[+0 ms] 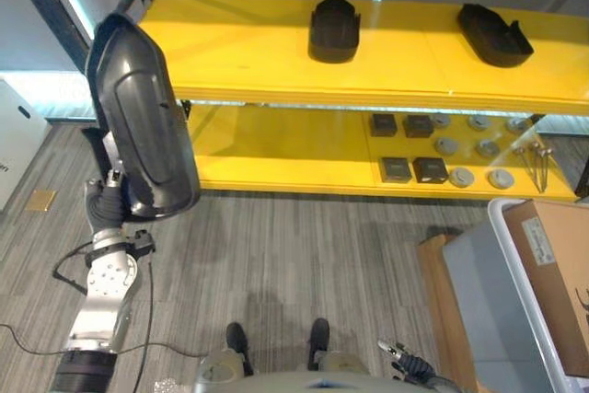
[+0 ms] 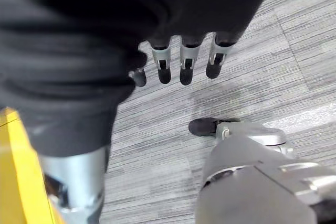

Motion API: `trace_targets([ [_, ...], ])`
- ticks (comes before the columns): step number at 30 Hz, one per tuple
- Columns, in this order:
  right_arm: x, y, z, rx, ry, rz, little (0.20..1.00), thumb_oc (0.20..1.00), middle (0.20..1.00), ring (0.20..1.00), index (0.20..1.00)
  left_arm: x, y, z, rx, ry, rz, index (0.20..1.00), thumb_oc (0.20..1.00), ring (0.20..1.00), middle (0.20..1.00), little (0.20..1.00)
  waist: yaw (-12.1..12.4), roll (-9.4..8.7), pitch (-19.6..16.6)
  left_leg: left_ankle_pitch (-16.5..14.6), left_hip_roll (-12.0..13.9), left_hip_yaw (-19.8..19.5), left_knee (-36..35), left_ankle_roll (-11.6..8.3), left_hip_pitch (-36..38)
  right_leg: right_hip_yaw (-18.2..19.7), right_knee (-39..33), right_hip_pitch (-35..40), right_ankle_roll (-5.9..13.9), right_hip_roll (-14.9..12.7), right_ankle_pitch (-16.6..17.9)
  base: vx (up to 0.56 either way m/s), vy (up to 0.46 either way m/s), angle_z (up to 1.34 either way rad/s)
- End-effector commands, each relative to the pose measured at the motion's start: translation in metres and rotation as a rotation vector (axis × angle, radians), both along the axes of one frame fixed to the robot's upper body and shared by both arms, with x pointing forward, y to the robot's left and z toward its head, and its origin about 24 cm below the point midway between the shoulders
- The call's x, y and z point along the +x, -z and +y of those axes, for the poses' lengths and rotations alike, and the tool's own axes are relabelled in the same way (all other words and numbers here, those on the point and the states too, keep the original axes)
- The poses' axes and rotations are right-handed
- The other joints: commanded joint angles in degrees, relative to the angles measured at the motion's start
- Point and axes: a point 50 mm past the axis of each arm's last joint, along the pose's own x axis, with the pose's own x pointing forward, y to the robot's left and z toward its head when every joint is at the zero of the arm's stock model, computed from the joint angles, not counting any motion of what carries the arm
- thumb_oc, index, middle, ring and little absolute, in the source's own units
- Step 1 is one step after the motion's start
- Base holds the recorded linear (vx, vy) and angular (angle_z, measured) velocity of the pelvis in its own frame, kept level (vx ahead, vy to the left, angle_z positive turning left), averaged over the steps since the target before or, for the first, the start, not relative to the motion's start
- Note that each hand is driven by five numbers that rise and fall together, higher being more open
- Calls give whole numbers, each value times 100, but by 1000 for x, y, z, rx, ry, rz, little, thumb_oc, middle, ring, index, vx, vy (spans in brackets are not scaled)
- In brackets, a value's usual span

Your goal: Move parts from the plastic box to the shelf.

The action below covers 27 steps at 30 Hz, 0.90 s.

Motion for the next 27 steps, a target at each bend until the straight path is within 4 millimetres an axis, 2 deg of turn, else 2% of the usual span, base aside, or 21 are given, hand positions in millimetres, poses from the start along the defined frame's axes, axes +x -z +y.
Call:
trace_targets([
  [1, 4, -3, -13, -49, -16, 23, 1000, 1000, 1000, 1000, 1000, 10, -47, -1, 59, 26, -233, 200, 200, 200, 200, 200, -19, 22, 103, -535, 65, -766, 570, -16, -331, 119, 804, 34, 310, -229, -791, 108, 126, 5],
  [4, 2, -2, -12, -36, 0, 35, 1000, 1000, 1000, 1000, 1000, 14, -52, -2, 76, 36, -241, 200, 200, 200, 200, 200, -74, 72, 73, -611, -21, -762, 585, 134, -244, 217, 1380, -80, 359, -322, -887, 111, 187, 6],
  [5, 1, -1, -9, -21, 26, 37, 1000, 1000, 1000, 1000, 1000, 17, -57, -2, 92, 45, -247, 200, 200, 200, 200, 200, -122, 112, 90, -681, -113, -745, 621, 287, -212, 311, 1961, -269, 409, -401, -876, 88, 195, 14],
  [7, 0, 0, -8, -43, 52, 43, 1000, 1000, 1000, 1000, 1000, 20, -59, -3, 98, 53, -249, 200, 200, 200, 200, 200, -157, 146, 111, -740, -197, -732, 655, 420, -208, 393, 2547, -474, 466, -471, -818, 71, 206, 10],
  [8, -4, 1, -9, -46, 75, 61, 1000, 1000, 1000, 1000, 1000, 23, -61, -4, 106, 56, -249, 200, 200, 200, 200, 200, -202, 197, 145, -797, -261, -742, 686, 532, -190, 471, 3131, -718, 502, -525, -674, 56, 196, 2],
  [9, -6, 1, -9, -42, 87, 70, 1000, 1000, 1000, 1000, 1000, 24, -62, -5, 111, 57, -249, 200, 200, 200, 200, 200, -228, 226, 170, -828, -293, -753, 704, 579, -178, 506, 3402, -854, 505, -548, -573, 60, 246, -3],
  [10, -8, 1, -10, -49, 91, 71, 1000, 1000, 1000, 1000, 1000, 25, -63, -6, 111, 60, -249, 200, 200, 200, 200, 200, -276, 306, 261, -909, -352, -784, 773, 666, -149, 584, 4177, -1264, 492, -575, -315, 58, 213, -3],
  [12, -9, 1, -10, -54, 84, 62, 1000, 1000, 1000, 1000, 1000, 24, -64, -5, 113, 60, -249, 200, 200, 200, 200, 200, -308, 351, 341, -988, -406, -800, 852, 725, -123, 673, 4671, -1646, 487, -580, -146, 98, 122, 5],
  [13, -6, 0, -11, -64, 58, 57, 1000, 1000, 1000, 1000, 1000, 22, -64, -1, 109, 47, -248, 200, 200, 200, 200, 200, -358, 291, 418, -1146, -515, -807, 979, 707, -65, 719, 4369, -1981, 568, -525, 162, 159, -21, -16],
  [14, -5, -1, -11, -61, 53, 56, 1000, 1000, 1000, 1000, 1000, 22, -64, -1, 108, 45, -248, 200, 200, 200, 200, 200, -371, 264, 427, -1169, -534, -810, 991, 686, -44, 706, 4165, -1972, 586, -513, 194, 249, -127, -45],
  [17, -4, -1, -10, -63, 29, 48, 1000, 1000, 1000, 1000, 1000, 21, -66, 0, 112, 43, -246, 200, 200, 200, 200, 200, -465, -1, 428, -1408, -705, -933, 1129, 573, 89, 700, 2162, -1749, 703, -524, 307, 286, -216, -1],
  [19, -9, 1, -8, -62, 32, 61, 1000, 1000, 1000, 1000, 1000, 19, -67, -1, 120, 56, -237, 200, 200, 200, 200, 200, -517, -124, 426, -1648, -708, -1092, 1238, 530, 272, 720, 855, -1476, 849, -556, 519, 466, -337, 22],
  [20, -13, 2, -6, -60, 35, 67, 1000, 1000, 1000, 1000, 1000, 17, -65, -1, 125, 62, -233, 200, 200, 200, 200, 200, -516, -162, 425, -1731, -664, -1111, 1271, 525, 366, 696, 654, -1451, 913, -626, 658, 525, -388, 24],
  [22, -18, 4, -4, -63, 23, 74, 1000, 1000, 1000, 1000, 1000, 14, -63, 1, 135, 62, -229, 200, 200, 200, 200, 200, -497, -194, 441, -1830, -567, -1099, 1362, 527, 464, 632, 888, -1485, 969, -715, 864, 298, -218, 38],
  [23, -21, 4, -4, -63, 20, 78, 1000, 1000, 1000, 1000, 1000, 12, -63, 1, 142, 60, -230, 200, 200, 200, 200, 200, -472, -215, 417, -1875, -493, -1046, 1456, 527, 477, 573, 1011, -1413, 952, -770, 683, 248, -177, 26],
  [24, -23, 4, -6, -61, 13, 93, 1000, 1000, 1000, 1000, 1000, 12, -64, 1, 141, 56, -227, 200, 200, 200, 200, 200, -456, -224, 352, -1893, -412, -987, 1543, 510, 483, 478, 1063, -1220, 893, -781, 311, 310, -224, 16],
  [25, -23, 4, -9, -60, -4, 101, 1000, 1000, 1000, 1000, 1000, 14, -63, 0, 125, 55, -223, 200, 200, 200, 200, 200, -446, -228, 270, -1904, -293, -925, 1685, 449, 455, 410, 1158, -1066, 838, -793, 89, 372, -264, 13],
  [27, -11, 1, -12, -48, -5, 70, 1000, 1000, 1000, 1000, 1000, 18, -61, -5, 94, 57, -212, 200, 200, 200, 200, 200, -491, -240, 252, -2000, 38, -795, 2106, 290, 428, 430, 1488, -1007, 687, -725, -55, 317, -218, 29],
])
